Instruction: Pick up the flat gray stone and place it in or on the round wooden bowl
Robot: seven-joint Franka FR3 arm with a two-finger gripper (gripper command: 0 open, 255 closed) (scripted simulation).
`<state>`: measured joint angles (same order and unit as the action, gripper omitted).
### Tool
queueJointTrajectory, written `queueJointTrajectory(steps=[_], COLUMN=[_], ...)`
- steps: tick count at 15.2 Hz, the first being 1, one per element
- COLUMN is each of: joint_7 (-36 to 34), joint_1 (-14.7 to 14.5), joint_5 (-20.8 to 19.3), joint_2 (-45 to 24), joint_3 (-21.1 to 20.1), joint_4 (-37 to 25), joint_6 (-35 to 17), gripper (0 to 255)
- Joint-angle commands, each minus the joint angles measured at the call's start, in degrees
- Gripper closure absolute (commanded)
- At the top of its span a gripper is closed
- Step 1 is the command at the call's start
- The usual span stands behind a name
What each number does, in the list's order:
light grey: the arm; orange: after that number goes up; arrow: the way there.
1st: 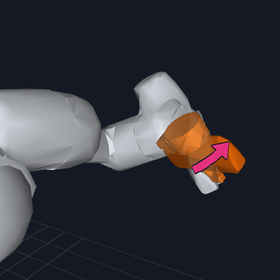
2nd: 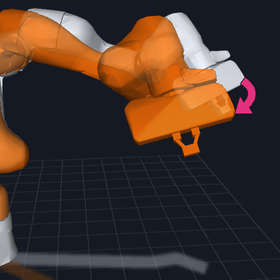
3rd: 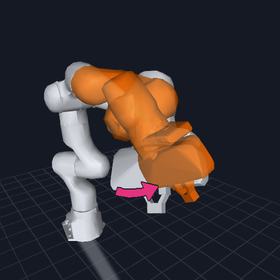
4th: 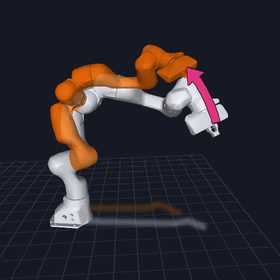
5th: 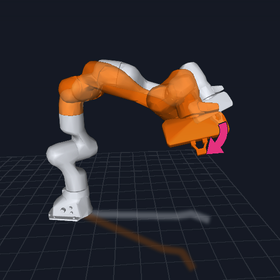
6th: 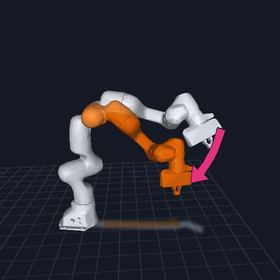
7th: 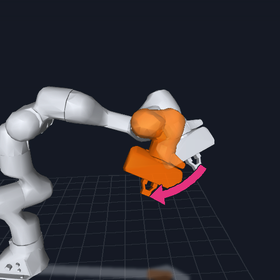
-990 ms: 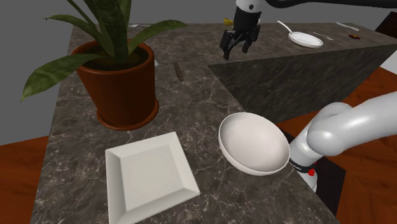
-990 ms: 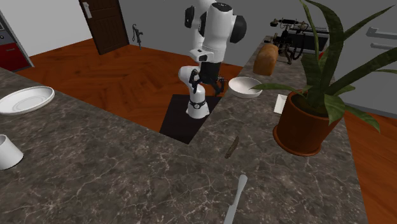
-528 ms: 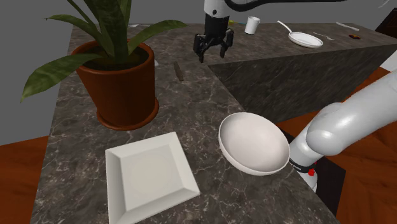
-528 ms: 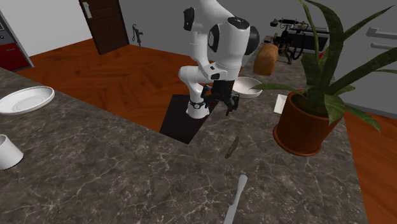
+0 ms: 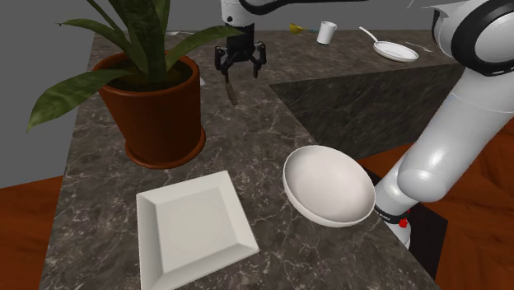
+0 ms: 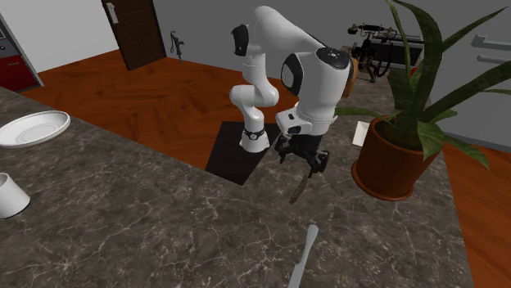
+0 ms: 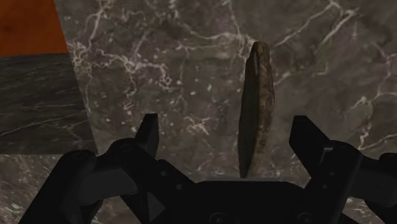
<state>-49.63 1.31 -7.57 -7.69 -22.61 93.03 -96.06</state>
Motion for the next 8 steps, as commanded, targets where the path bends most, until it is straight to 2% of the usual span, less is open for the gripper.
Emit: queueJointTrajectory(steps=[1, 2, 8], joint_7=[-3.33, -4.67, -4.72], joint_1=[-1.31, -2.06, -1.58], joint_5=[-1.57, -2.27, -2.08], joint_2=[-6.17, -9.08, -8.41], joint_3=[-0.29, -0.24, 0.09], joint_4=[-6.54, -9.87, -4.39], joint_6=[1.56, 2.48, -2.4], gripper=[0, 0, 0])
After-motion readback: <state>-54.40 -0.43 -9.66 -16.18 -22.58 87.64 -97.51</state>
